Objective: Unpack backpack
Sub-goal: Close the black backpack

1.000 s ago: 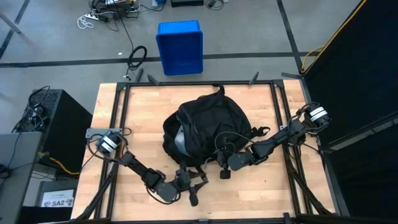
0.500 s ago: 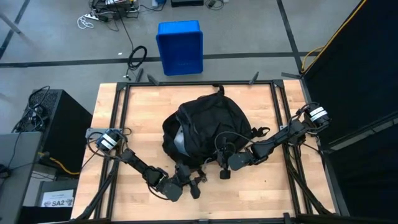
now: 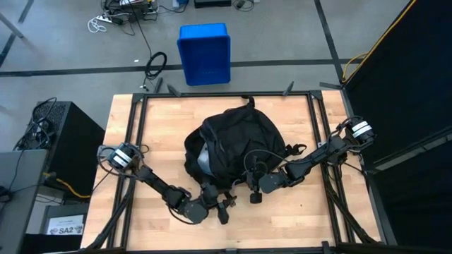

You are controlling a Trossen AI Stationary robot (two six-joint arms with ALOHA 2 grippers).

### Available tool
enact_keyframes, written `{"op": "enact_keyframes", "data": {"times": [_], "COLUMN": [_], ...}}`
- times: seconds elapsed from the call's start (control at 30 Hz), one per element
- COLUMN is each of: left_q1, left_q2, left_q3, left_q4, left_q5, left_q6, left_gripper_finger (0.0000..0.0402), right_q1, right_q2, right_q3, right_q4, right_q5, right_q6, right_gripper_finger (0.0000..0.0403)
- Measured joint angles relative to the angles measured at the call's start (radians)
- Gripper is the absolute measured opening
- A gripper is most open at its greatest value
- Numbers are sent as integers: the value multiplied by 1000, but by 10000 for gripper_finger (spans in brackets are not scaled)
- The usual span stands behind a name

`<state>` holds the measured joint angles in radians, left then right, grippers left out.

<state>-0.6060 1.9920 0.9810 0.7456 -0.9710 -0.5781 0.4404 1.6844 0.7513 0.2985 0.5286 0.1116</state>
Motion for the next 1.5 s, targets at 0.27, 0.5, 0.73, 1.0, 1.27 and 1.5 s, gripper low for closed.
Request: {"op": "enact_keyframes", "data": {"times": [0.27, 0.5, 0.73, 1.0, 1.27, 1.5], "left_q1": [37, 76, 84, 84, 88, 91], "left_q2": [-71, -71, -71, -71, -71, -69], "left_q3": [-85, -102, -103, -103, -103, -104], "left_q4": [23, 24, 26, -35, -91, 0], "left_q5": [57, 155, 206, 279, 247, 243], "left_q6": [-52, -109, -110, -160, -172, -80], "left_gripper_finger": [166, 166, 166, 165, 165, 165], "right_q1": [0, 0, 0, 0, -4, -5], "right_q2": [0, 0, 0, 0, 0, 0], "right_q3": [0, 0, 0, 0, 0, 0], "right_q4": [-3, -12, -13, -6, -4, -5], "right_q5": [0, -1, -2, -3, -6, -13], "right_q6": [12, 15, 16, 16, 18, 19], "right_gripper_finger": [3, 3, 3, 3, 3, 4]}}
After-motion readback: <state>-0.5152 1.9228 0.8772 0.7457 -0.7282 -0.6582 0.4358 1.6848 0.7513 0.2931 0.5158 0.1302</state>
